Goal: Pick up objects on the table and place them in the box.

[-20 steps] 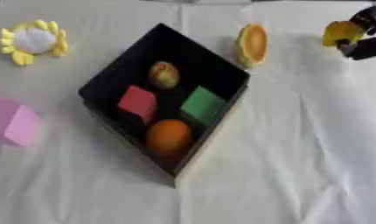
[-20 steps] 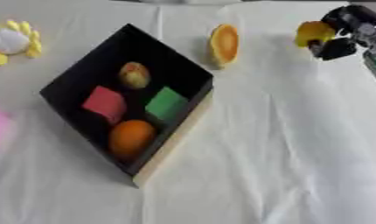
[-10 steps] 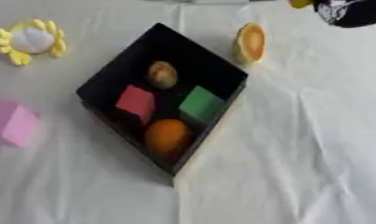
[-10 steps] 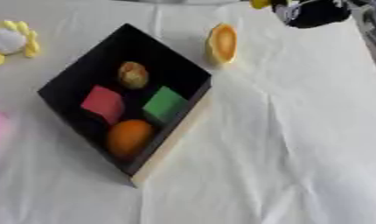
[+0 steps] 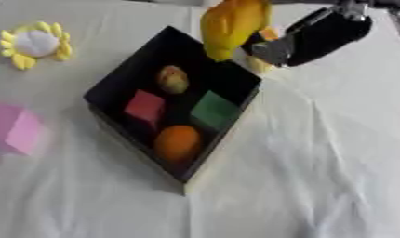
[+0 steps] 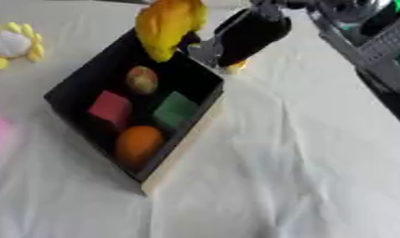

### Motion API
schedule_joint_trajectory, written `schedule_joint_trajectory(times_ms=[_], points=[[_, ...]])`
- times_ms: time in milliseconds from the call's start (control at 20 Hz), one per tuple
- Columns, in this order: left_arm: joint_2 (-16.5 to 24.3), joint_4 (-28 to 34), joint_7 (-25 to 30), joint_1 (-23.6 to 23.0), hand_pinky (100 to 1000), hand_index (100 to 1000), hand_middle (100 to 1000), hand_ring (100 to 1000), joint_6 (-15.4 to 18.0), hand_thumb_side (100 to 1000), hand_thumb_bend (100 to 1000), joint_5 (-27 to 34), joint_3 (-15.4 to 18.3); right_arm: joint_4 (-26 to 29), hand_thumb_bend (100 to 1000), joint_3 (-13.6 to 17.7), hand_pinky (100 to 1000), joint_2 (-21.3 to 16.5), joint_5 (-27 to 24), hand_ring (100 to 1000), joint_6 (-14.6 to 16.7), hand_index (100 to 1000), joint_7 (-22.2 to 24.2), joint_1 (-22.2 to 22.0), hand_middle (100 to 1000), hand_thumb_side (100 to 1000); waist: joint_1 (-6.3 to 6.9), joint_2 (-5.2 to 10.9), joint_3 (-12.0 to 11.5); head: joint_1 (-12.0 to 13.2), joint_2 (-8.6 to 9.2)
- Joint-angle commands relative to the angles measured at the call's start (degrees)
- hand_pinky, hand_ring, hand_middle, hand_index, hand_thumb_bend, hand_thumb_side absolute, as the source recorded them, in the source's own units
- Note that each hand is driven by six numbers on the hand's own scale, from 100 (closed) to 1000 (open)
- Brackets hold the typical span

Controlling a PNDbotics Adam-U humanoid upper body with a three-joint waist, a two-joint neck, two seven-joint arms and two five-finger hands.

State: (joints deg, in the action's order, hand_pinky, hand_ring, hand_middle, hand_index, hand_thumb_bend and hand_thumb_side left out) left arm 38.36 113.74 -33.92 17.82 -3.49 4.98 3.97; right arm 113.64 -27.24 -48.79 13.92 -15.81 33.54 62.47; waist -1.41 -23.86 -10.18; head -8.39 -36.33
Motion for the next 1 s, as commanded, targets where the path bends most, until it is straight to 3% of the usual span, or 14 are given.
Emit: schedule_joint_trajectory(times_ms=[50,500,850,950,1000], points=[[2.0,0.9,0.3,0.7,816,880,723,725,0.1,579,134,0.3,0.1,0.1,100,-1.7,792,1.5,-0.3,652,0.0,598,1.9,2.1,542,100,-0.70,2.42,-0.1,-0.4,-0.42],[1.4,0.9,0.6,1.1,816,880,723,724,0.0,581,133,0.6,-0.2,-3.4,100,-7.4,788,6.6,2.0,655,-0.1,604,4.9,2.9,546,100,-0.75,2.63,-0.7,-0.6,-0.44],[0.9,0.9,0.7,1.1,816,880,723,724,-0.2,585,130,0.7,-0.3,-8.7,100,-9.5,787,9.4,4.6,664,0.6,628,4.1,2.1,560,100,-0.44,2.31,-0.9,-0.8,-0.13],[0.8,0.9,0.7,1.1,816,880,723,724,-0.2,585,129,0.8,-0.3,-9.8,100,-10.2,794,10.1,5.3,696,0.8,683,4.4,2.2,599,100,-0.35,2.24,-0.9,-1.0,-0.06],[0.8,0.9,0.7,1.1,817,880,723,724,-0.3,585,129,0.8,-0.3,-10.3,100,-10.5,803,10.4,5.8,746,1.0,741,4.8,2.3,660,117,-0.31,2.21,-0.9,-1.1,-0.03]])
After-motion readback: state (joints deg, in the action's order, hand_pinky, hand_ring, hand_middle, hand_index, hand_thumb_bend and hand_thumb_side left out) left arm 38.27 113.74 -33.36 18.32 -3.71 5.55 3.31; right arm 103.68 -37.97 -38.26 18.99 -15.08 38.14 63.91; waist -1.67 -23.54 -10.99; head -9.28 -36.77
